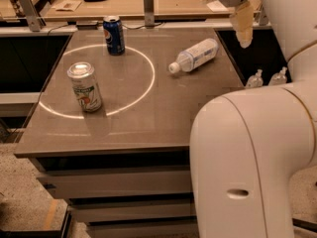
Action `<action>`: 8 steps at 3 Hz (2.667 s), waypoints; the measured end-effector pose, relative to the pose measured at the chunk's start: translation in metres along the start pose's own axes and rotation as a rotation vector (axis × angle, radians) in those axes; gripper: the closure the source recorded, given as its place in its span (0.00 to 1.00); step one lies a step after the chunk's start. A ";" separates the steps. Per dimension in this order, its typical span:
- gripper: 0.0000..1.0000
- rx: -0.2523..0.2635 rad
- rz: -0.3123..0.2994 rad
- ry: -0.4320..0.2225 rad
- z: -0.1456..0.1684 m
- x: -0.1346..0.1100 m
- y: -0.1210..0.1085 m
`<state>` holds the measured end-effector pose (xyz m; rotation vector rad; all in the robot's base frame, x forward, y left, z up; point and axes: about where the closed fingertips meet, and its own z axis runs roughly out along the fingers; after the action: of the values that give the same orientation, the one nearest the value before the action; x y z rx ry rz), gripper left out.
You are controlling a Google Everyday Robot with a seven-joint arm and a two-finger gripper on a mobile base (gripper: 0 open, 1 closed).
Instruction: Place blue plastic bottle upright
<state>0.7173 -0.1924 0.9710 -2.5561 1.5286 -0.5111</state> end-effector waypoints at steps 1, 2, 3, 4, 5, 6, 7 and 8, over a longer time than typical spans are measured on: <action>0.00 0.025 -0.024 -0.064 0.009 -0.014 -0.012; 0.00 0.048 0.009 -0.164 0.023 -0.028 -0.017; 0.00 0.024 0.073 -0.190 0.039 -0.035 -0.021; 0.00 -0.013 0.107 -0.171 0.053 -0.030 -0.016; 0.00 -0.041 0.118 -0.141 0.060 -0.025 -0.013; 0.00 -0.062 0.066 -0.111 0.064 -0.027 -0.017; 0.00 -0.026 0.071 -0.103 0.068 -0.024 -0.026; 0.00 -0.003 0.071 -0.097 0.072 -0.023 -0.033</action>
Offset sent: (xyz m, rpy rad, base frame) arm -0.0261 0.0083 0.0020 0.2274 0.4719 0.0118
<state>0.7604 -0.1616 0.9074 -2.4790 1.5812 -0.3716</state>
